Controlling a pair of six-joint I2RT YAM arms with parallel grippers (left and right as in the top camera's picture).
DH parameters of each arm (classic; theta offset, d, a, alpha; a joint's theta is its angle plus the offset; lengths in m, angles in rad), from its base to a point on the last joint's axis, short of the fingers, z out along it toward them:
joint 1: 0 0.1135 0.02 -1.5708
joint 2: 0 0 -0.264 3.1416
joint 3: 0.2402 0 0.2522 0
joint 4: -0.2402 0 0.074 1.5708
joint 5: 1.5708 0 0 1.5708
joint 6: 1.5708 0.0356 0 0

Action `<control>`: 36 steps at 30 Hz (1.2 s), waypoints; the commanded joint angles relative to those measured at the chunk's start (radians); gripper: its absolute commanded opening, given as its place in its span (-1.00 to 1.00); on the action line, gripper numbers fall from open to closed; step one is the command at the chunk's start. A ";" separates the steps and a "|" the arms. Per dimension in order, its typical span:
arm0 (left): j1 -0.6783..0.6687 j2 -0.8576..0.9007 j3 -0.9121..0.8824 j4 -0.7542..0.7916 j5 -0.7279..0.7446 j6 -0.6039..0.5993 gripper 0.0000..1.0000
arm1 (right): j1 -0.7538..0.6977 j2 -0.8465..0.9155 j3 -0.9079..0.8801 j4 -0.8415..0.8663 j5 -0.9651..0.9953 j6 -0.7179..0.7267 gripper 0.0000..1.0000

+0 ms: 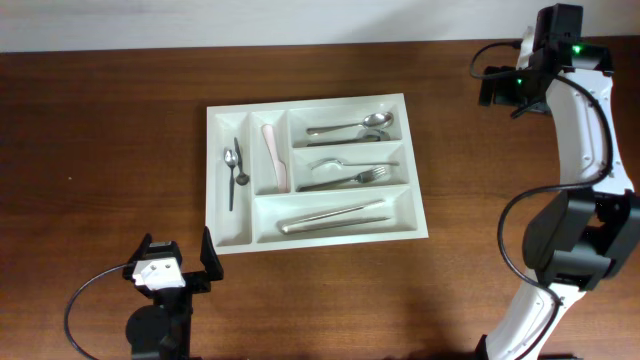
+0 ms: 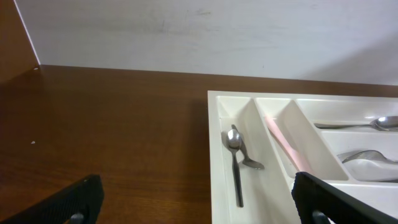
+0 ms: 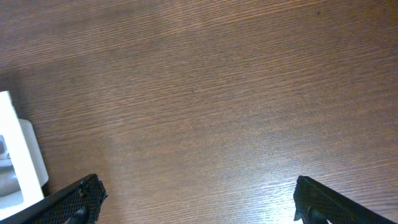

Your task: Pack container

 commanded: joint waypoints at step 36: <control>0.006 -0.011 -0.013 0.007 0.015 0.012 0.98 | 0.221 -1.917 -1.769 0.841 -0.164 0.007 0.97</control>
